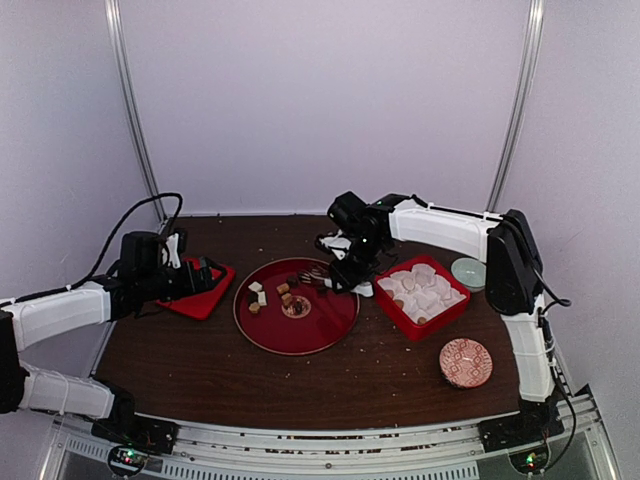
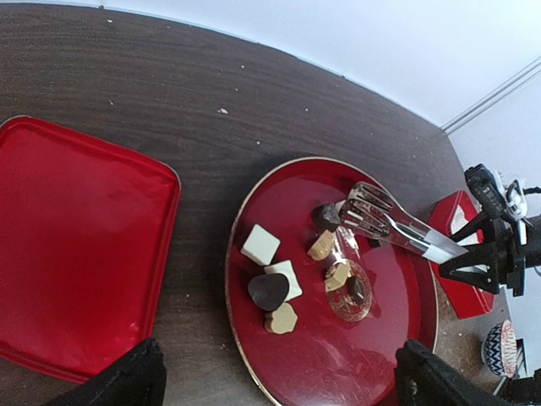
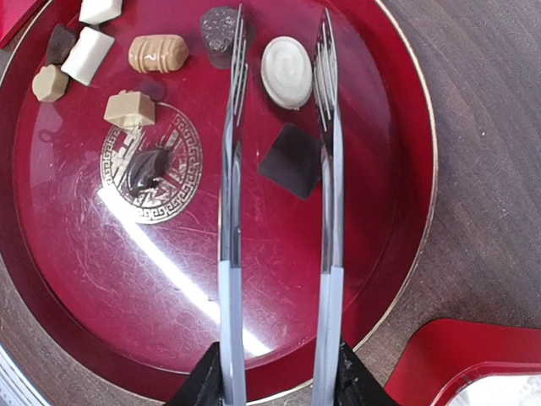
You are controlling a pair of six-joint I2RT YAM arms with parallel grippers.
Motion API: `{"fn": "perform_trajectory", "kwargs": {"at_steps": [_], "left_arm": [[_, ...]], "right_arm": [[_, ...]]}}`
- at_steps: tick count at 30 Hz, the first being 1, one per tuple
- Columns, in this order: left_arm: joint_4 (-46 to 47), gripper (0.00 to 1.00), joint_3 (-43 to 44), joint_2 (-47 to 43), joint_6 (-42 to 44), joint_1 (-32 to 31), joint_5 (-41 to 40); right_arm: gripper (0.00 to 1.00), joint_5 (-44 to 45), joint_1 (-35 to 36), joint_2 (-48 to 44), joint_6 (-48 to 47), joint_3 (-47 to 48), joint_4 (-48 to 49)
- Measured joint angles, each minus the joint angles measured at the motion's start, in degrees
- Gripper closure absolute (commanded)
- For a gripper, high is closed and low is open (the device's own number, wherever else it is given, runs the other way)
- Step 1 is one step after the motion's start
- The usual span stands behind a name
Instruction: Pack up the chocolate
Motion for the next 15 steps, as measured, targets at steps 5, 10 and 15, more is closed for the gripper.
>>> {"fn": "perform_trajectory", "kwargs": {"at_steps": [5,10,15], "left_arm": [[0.0,0.03,0.0,0.2,0.0,0.0,0.0],[0.0,0.03,0.0,0.2,0.0,0.0,0.0],[0.0,0.03,0.0,0.2,0.0,0.0,0.0]], "right_arm": [[0.72,-0.3,0.1,0.0,-0.7,0.1,-1.2],[0.75,-0.4,0.5,-0.2,-0.7,0.0,-1.3],[0.76,-0.4,0.7,-3.8,-0.5,-3.4,-0.7]]}}
